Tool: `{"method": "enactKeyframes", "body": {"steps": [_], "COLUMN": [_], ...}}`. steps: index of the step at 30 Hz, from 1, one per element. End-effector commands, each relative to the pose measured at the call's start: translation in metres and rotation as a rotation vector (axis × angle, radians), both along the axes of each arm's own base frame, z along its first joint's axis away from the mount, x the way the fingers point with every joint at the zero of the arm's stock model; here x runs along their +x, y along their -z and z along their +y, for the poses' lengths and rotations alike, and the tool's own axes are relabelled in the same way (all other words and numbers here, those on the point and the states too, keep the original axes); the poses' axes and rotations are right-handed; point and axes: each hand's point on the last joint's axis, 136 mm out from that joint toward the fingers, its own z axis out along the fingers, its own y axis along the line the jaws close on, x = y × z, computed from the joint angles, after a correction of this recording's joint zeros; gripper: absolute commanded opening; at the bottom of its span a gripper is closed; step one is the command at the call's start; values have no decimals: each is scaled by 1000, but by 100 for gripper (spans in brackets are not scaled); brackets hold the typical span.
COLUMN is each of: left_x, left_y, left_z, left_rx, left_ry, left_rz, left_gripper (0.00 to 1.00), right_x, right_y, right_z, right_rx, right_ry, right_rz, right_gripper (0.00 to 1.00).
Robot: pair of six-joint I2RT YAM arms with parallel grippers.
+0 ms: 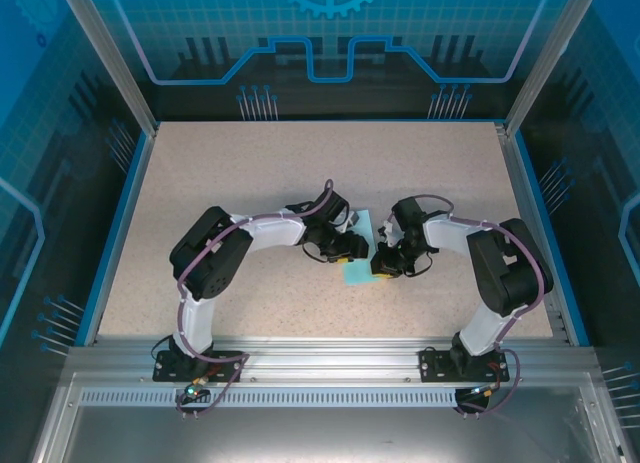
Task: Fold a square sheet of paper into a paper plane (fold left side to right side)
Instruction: First fold in half a square sheet of paper at the center of the table.
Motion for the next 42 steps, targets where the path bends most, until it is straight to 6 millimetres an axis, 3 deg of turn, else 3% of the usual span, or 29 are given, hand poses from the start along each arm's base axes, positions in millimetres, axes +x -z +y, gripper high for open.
{"method": "enactKeyframes", "body": {"steps": [1, 12, 24, 30, 42], "left_x": [10, 30, 94, 120, 145], "left_y": [3, 26, 23, 23, 9], "left_z": [-2, 14, 43, 42, 33], "left_rx": [-7, 37, 10, -15, -54], "left_ry": [-21, -64, -167, -180, -177], "left_rz": [16, 21, -11, -14, -51], "left_gripper": [51, 50, 52, 53, 54], "right_x": [-9, -12, -16, -17, -16], "right_y": [20, 21, 25, 27, 26], "right_z": [-20, -22, -29, -29, -29], "right_rx": [-126, -143, -180, -182, -184], "right_ry": [-5, -11, -29, -34, -33], "right_rz": [42, 49, 64, 71, 70], "right_gripper": [10, 10, 9, 9, 9]}}
